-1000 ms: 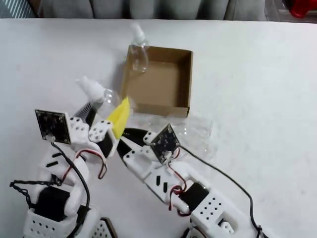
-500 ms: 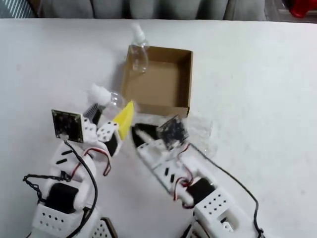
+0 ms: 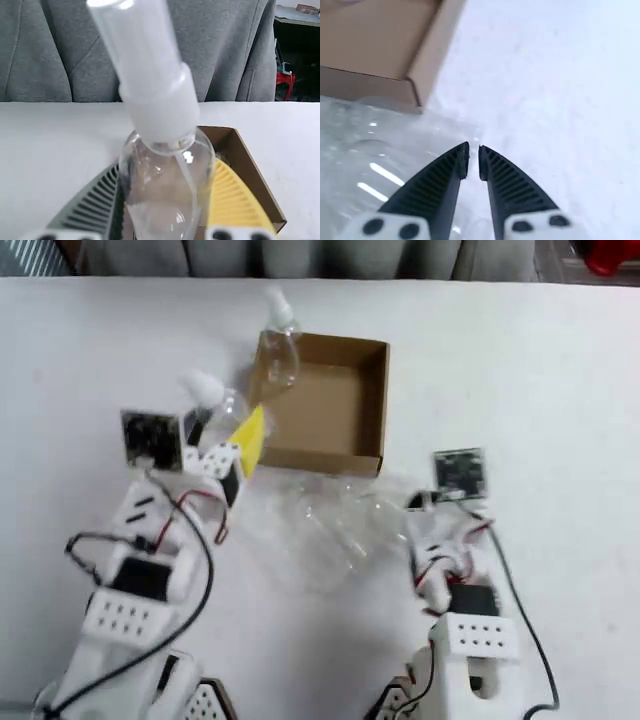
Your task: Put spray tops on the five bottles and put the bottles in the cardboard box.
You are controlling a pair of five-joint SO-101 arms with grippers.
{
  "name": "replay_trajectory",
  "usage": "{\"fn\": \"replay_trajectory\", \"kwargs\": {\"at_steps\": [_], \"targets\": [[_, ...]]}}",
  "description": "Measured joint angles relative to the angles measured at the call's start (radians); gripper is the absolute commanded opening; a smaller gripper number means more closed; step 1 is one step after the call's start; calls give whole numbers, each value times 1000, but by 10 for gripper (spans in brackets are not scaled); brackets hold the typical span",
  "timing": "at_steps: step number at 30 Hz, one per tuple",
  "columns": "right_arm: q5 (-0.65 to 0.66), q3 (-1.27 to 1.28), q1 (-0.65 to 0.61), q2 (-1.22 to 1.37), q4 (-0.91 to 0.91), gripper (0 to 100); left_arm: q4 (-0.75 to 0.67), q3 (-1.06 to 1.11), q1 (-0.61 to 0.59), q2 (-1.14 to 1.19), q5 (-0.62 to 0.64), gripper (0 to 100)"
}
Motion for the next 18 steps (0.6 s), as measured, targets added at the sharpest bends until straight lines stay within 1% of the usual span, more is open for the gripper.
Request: {"fn": "replay_trajectory", "kwargs": {"at_steps": [2, 4, 12, 14, 18], "targets": [[37, 14, 77, 0, 2, 18, -69, -26, 2, 104, 0, 22], [64, 44, 114, 0, 2, 18, -143, -44, 2, 199, 0, 22], [86, 106, 127, 0, -61, 18, -520, -123, 15, 517, 0, 22], [86, 106, 129, 0, -68, 18, -571, -166, 28, 594, 0, 22], [86, 106, 130, 0, -69, 18, -597, -267, 41, 756, 0, 22]]}}
